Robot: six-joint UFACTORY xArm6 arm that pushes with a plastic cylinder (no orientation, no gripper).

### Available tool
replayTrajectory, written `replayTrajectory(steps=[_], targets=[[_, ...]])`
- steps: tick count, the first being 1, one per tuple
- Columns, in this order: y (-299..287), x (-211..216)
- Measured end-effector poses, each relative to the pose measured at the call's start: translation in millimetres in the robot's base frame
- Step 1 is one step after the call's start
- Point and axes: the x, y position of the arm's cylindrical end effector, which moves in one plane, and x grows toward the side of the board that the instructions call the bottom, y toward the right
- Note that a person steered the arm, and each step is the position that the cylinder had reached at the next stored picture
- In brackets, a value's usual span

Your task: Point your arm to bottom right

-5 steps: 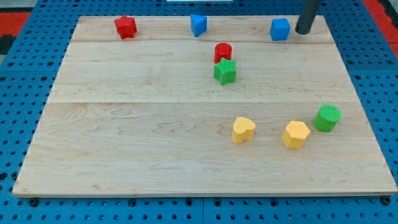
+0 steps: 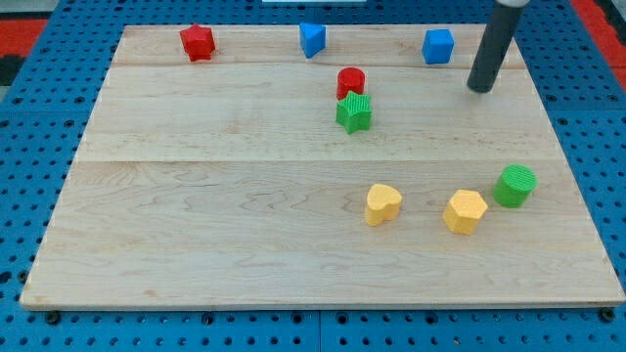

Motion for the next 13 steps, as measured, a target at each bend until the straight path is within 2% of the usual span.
replayTrajectory(steps=[1, 2, 4, 7, 10, 12, 13], targets=[[-60.0, 9.3], [-99.2, -39.7], [-68.6, -45.4], [-58.5, -42.1], [3.5, -11.8], [3.5, -11.1], [24.0, 24.7]])
